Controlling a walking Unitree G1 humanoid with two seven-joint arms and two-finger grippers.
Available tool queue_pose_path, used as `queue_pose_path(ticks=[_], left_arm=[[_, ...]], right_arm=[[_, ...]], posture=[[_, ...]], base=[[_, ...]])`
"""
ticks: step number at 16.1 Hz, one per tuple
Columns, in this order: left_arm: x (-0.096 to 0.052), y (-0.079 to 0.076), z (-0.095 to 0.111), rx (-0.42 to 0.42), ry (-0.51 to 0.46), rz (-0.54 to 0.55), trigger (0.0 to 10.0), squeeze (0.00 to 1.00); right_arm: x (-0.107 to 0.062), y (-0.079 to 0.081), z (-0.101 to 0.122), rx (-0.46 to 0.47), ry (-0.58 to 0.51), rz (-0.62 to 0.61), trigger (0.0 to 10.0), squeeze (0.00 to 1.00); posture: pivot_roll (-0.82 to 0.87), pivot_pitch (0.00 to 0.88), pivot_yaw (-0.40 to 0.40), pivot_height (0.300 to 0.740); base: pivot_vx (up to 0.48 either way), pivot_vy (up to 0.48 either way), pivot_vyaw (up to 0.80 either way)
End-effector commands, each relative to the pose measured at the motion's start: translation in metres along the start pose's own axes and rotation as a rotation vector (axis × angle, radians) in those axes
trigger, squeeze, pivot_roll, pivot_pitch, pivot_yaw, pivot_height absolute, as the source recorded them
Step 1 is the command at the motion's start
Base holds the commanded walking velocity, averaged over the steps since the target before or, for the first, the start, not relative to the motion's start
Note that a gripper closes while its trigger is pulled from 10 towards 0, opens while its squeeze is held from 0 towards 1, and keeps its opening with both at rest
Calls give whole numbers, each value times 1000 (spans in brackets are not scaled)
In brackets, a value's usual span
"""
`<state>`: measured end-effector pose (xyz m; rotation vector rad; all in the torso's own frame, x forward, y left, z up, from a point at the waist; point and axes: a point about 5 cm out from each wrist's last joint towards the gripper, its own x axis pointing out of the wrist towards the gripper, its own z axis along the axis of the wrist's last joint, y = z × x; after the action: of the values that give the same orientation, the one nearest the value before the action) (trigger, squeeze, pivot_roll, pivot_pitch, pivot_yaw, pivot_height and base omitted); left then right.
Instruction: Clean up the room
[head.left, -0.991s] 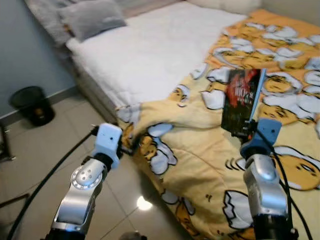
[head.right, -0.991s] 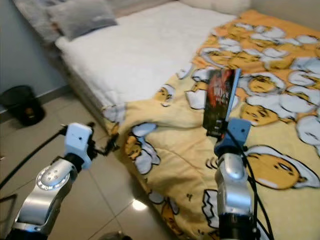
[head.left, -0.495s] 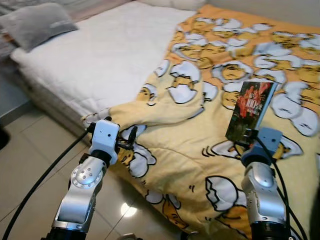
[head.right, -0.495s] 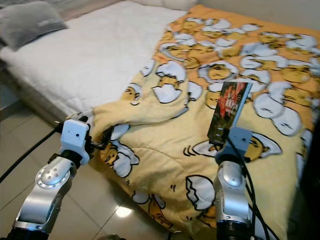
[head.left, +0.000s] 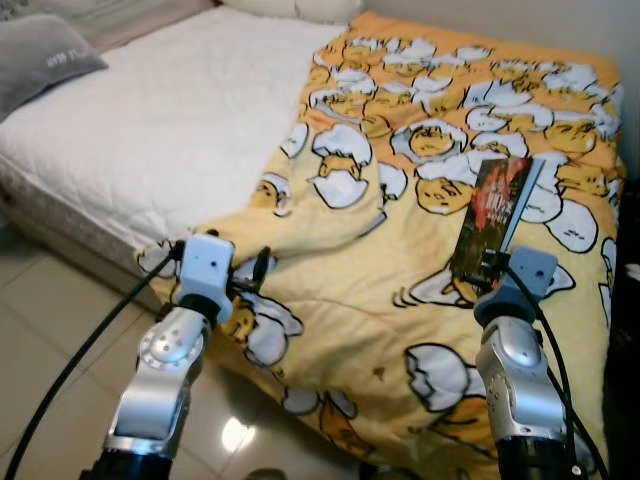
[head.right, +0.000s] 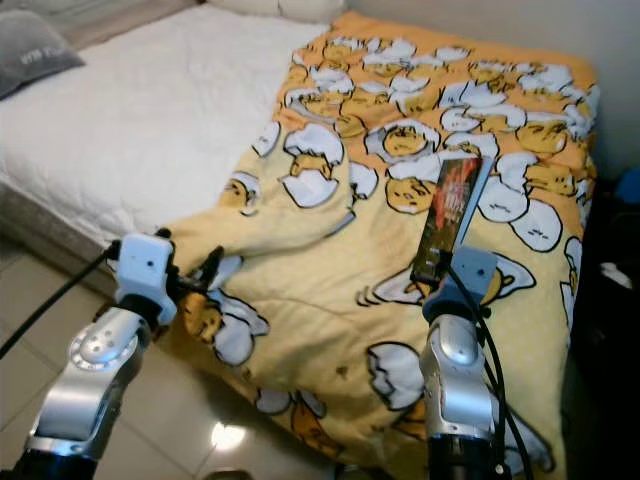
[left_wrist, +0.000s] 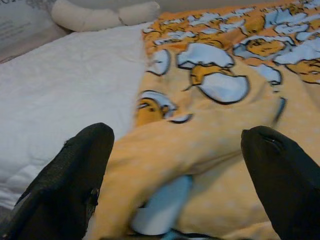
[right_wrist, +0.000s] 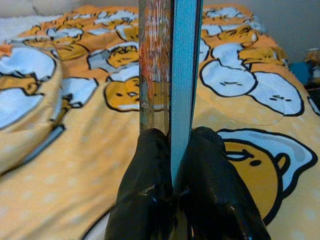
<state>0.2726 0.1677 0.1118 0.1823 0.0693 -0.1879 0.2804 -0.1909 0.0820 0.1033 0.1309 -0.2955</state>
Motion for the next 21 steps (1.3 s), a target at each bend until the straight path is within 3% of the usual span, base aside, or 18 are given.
queue_pose_path(ticks=[1,9,12,19,21], left_arm=[[-3,6,1,13,1,22,10000,0],[-2,10,0,24,14,14,10000,0],[5,19,7,31,-3,34,10000,0],[6,16,5,-5,4,46,10000,0],[3,10,2,-10,13,40,10000,0]], right_arm=[[1,6,8,33,-27,10,10000,0],[0,9,8,60,-22,12,10000,0],[3,16,17,22,-47,60,10000,0],[5,18,21,-9,-53,96,10000,0],[4,17,19,-6,-49,96,10000,0]], posture=[[135,0,42,740],[134,0,63,740],[138,0,53,740],[126,0,51,740],[137,0,42,740]], base=[[0,356,-800],[0,358,-800],[0,355,-800],[0,352,-784],[0,399,0]])
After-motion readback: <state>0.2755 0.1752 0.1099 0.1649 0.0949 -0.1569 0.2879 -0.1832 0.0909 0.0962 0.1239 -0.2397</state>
